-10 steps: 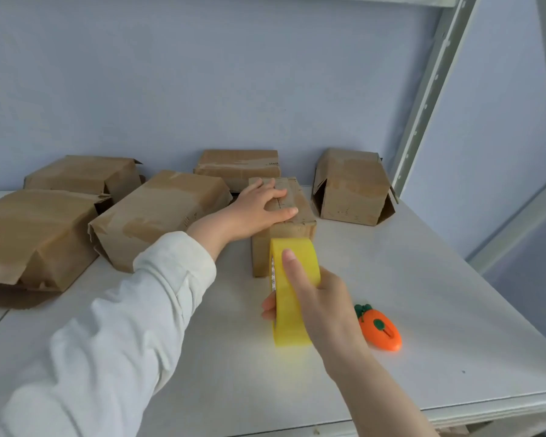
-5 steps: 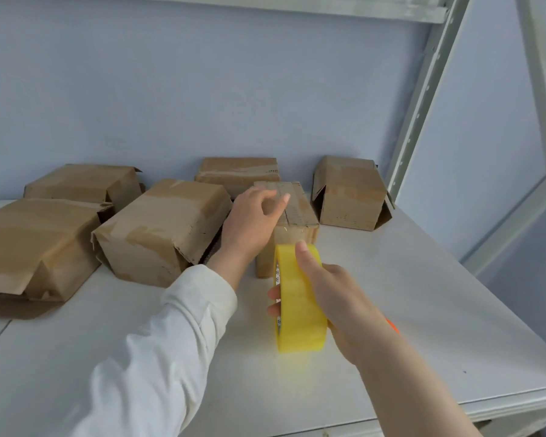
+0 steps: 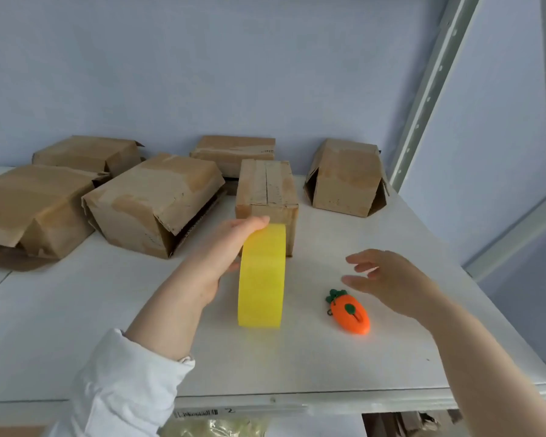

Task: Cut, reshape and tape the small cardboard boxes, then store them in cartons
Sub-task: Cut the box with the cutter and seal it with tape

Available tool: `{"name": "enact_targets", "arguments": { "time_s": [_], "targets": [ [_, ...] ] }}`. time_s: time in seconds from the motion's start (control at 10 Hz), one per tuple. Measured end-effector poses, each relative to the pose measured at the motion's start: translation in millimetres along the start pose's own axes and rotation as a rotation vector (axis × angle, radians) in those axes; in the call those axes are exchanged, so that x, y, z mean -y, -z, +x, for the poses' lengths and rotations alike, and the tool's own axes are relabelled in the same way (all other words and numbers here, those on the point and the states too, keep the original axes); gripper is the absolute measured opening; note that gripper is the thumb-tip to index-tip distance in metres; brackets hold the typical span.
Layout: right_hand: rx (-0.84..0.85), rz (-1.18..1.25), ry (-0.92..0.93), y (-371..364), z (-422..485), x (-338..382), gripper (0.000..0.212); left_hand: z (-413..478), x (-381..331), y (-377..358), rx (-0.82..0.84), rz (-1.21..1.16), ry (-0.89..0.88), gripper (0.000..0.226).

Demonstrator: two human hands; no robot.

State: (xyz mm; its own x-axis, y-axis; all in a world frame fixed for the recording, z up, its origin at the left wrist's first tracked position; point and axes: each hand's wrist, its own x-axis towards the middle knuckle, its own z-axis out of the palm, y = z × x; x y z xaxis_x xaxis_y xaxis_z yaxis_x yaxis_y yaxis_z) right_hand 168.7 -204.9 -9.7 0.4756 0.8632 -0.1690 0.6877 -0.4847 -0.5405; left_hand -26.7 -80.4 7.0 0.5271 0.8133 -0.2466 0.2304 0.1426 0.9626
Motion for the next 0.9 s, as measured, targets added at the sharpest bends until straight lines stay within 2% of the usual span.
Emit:
{"name": "enact_targets", "arguments": {
  "time_s": [0.1,0.2,0.3,0.4,0.5,0.6,0.7,0.8,0.9],
  "targets": [
    [0.245,-0.046,0.107,-2.0,5.4,-9.7,0.051,-4.9,-1.7,-2.3,-0.022,-0.027,0.059,0.028],
    [0.315,-0.073,0.24,-8.4,10.8,-13.9,0.045,-7.1,-3.3,-4.7,-0.043,-0.06,0.094,0.028],
    [0.339,0.02,0.278,-5.8,9.6,-19.7,0.026,-10.7,-3.4,-9.8,-0.06,-0.106,0.097,0.027],
    [0.238,0.333,0.266,-8.7,12.9,-21.8,0.022,-10.3,-1.8,-15.3,-0.059,-0.111,0.115,0.027],
    [0.073,0.296,0.349,-17.4,21.4,-15.7,0.021,-9.2,-2.6,-12.4,-0.071,-0.123,0.094,0.033],
    [0.048,0.276,0.364,-25.2,25.3,-13.9,0.023,-7.1,-2.6,-9.8,-0.059,-0.1,0.105,0.04],
    [0.006,0.564,0.389,-14.6,23.8,3.3,0.025,-1.9,-3.4,-8.1,0.001,-0.114,0.099,0.038],
    [-0.078,0.71,0.553,3.6,26.9,39.7,0.029,3.9,-12.4,-12.9,-0.005,-0.012,0.127,0.019],
    [-0.125,0.675,0.644,9.7,38.7,74.1,0.029,23.0,-9.7,-8.3,-0.062,0.019,0.149,0.038]
  ]
}}
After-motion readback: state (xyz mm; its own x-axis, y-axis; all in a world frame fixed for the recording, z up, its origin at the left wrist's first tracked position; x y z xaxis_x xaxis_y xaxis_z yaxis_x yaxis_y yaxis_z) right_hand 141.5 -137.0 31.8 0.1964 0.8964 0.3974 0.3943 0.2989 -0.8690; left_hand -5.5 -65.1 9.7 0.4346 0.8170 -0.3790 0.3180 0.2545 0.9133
